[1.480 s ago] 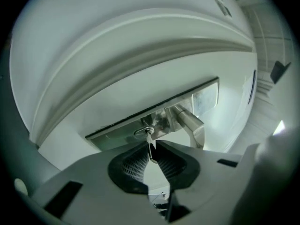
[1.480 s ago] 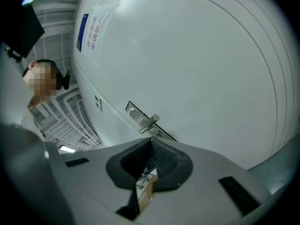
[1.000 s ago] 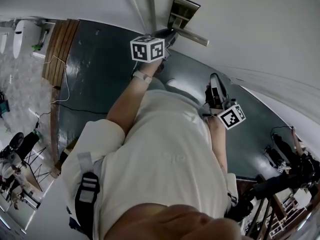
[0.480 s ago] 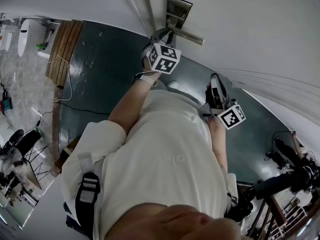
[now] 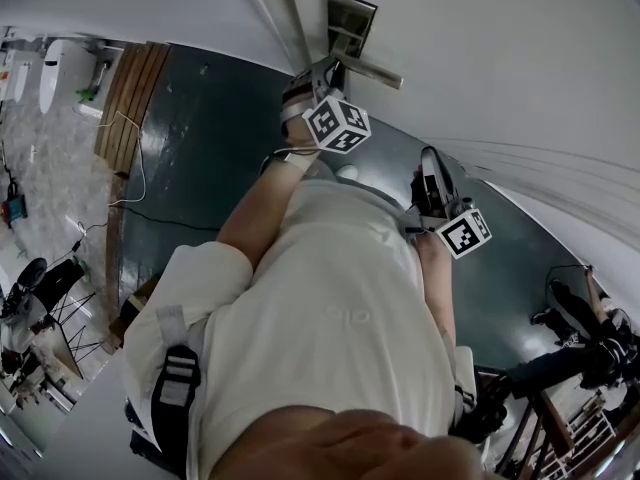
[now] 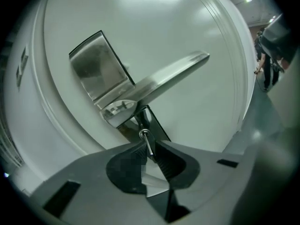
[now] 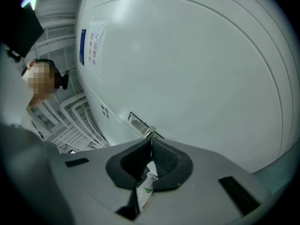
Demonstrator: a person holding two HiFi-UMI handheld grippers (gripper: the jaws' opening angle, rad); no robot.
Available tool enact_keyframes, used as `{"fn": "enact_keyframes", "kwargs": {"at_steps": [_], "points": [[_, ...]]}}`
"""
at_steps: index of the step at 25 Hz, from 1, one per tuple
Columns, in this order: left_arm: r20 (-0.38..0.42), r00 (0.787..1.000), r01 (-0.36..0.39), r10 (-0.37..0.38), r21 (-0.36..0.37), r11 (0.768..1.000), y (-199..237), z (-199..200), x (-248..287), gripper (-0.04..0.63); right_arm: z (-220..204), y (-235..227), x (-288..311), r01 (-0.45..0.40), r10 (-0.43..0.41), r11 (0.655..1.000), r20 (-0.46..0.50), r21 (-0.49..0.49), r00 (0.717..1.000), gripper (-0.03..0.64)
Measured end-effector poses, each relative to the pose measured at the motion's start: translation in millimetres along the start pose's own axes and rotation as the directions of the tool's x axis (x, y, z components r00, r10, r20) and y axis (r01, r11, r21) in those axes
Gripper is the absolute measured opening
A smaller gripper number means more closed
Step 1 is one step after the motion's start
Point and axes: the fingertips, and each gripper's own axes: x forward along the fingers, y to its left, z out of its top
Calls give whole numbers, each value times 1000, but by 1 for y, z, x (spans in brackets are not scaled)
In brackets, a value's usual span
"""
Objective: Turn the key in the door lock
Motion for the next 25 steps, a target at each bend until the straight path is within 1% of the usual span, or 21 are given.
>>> {"fn": "enact_keyframes", "kwargs": {"at_steps": [2, 3, 5, 7, 9, 10, 11, 12, 13, 14, 15, 16, 17, 18, 19, 20, 21, 22, 23, 24, 25], "points": [[-11, 1000, 28, -28, 22, 999, 1, 2, -3, 52, 2, 3, 0, -1, 1, 1000, 0, 2, 1000, 21], [-12, 998, 55, -54, 21, 998, 0, 3, -5, 58, 3, 4, 0, -2, 2, 1000, -2, 3, 1000, 21], [6, 993, 120, -120, -7, 993, -1, 6, -8, 63, 5, 4, 1, -5, 5, 1000, -5, -1, 1000, 21], [43, 982, 185, -183, -22, 983, -2, 9, -15, 67, 7, 5, 3, -7, 7, 1000, -7, 2, 1000, 21], [87, 964, 254, -250, -45, 966, -1, 10, -26, 67, 8, 6, 6, -14, 14, 1000, -13, 8, 1000, 21], [116, 950, 299, -289, -79, 951, -2, 8, -32, 67, 6, 6, 7, -18, 18, 1000, -17, 8, 1000, 21], [153, 931, 353, -333, -135, 926, -5, 7, -39, 67, 3, 4, 6, -21, 21, 1000, -20, 8, 1000, 22], [200, 904, 417, -379, -209, 884, -8, 7, -46, 67, 0, 2, 4, -23, 23, 1000, -23, 9, 999, 21], [257, 869, 488, -423, -297, 821, -9, 10, -53, 67, -2, 0, 2, -23, 23, 1000, -25, 11, 999, 21], [324, 827, 560, -460, -391, 731, -7, 16, -60, 67, 1, 1, 0, -23, 23, 1000, -28, 12, 999, 21], [400, 778, 628, -484, -480, 613, -2, 24, -65, 67, 5, 4, 0, -23, 23, 1000, -32, 11, 999, 23], [484, 727, 685, -486, -553, 475, 6, 33, -68, 67, 10, 8, 2, -23, 23, 1000, -37, 8, 999, 21], [568, 680, 728, -464, -603, 328, 16, 39, -68, 67, 14, 12, 5, -22, 23, 1000, -43, 4, 999, 21], [644, 637, 756, -424, -628, 184, 26, 42, -68, 67, 16, 16, 8, -21, 21, 1000, -49, -4, 999, 22], [705, 597, 774, -382, -631, 45, 32, 43, -68, 67, 16, 20, 10, -19, 18, 1000, -54, -14, 998, 22], [754, 556, 782, -351, -617, -87, 34, 42, -69, 69, 15, 23, 11, -14, 13, 1000, -56, -25, 998, 22], [792, 514, 781, -330, -591, -201, 33, 41, -69, 72, 14, 25, 11, -6, 4, 999, -56, -34, 998, 23], [822, 472, 778, -318, -558, -289, 31, 41, -69, 83, 12, 26, 11, 4, -6, 999, -53, -39, 999, 21], [845, 434, 773, -312, -528, -352, 27, 41, -67, 97, 12, 26, 11, 15, -17, 999, -50, -42, 999, 22], [860, 405, 765, -311, -505, -399, 22, 40, -62, 112, 11, 25, 11, 27, -29, 999, -45, -43, 999, 21], [870, 383, 756, -311, -488, -436, 17, 39, -57, 125, 11, 23, 12, 39, -41, 998, -41, -44, 998, 23]]}}
